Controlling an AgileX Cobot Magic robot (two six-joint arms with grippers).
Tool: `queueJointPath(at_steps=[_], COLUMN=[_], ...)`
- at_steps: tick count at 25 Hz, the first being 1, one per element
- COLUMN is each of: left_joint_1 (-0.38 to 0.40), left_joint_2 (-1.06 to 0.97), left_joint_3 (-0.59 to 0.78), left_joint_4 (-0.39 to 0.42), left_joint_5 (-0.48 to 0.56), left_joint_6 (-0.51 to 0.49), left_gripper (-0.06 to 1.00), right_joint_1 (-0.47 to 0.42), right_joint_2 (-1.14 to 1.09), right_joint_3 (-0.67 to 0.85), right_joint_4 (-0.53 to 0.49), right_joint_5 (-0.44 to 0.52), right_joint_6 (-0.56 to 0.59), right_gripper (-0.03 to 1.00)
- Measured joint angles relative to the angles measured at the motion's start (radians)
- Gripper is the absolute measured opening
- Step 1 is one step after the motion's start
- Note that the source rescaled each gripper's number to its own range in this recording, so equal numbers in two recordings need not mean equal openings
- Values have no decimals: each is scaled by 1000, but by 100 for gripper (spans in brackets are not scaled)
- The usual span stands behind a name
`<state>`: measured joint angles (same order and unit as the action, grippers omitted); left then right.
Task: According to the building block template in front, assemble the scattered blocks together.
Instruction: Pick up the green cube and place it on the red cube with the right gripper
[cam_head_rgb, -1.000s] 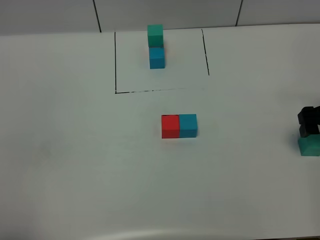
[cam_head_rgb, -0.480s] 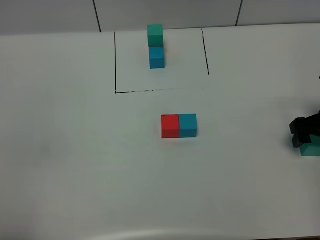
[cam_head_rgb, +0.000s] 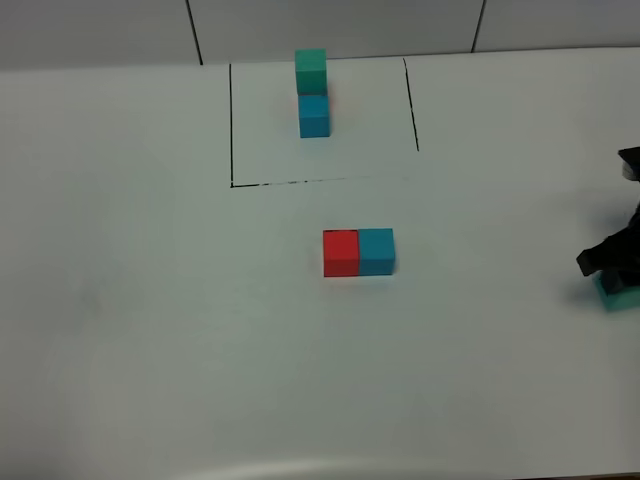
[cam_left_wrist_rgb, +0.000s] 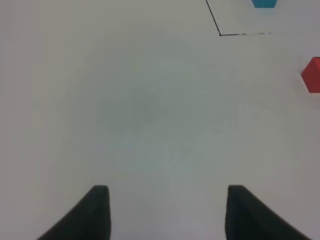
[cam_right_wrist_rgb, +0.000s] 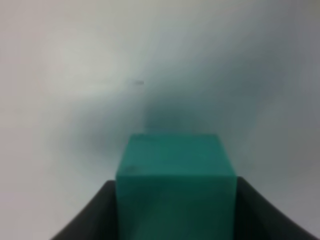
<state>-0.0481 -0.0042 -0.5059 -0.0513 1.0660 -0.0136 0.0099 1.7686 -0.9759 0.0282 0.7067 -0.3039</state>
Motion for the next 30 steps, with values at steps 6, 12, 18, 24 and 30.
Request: queueJointPath(at_steps=[6, 12, 18, 24, 30], left_joint_1=[0, 0, 0, 0, 0], left_joint_2=[0, 0, 0, 0, 0], left_joint_3=[0, 0, 0, 0, 0], left_joint_4=[0, 0, 0, 0, 0], left_joint_5=[0, 0, 0, 0, 0], left_joint_6=[0, 0, 0, 1, 1], left_gripper=[16, 16, 16, 16, 16], right_joint_1=[239, 462, 582, 661, 684], right_joint_2=[-36, 56, 208, 296, 374], right_joint_3=[-194, -388, -593, -722, -816], right_joint_4=[-28, -82, -93, -77, -43], right_joint_5=[247, 322, 396, 406, 475], right_joint_6=[-389, -562, -660, -703, -706], right_gripper=[2, 2, 2, 2, 2])
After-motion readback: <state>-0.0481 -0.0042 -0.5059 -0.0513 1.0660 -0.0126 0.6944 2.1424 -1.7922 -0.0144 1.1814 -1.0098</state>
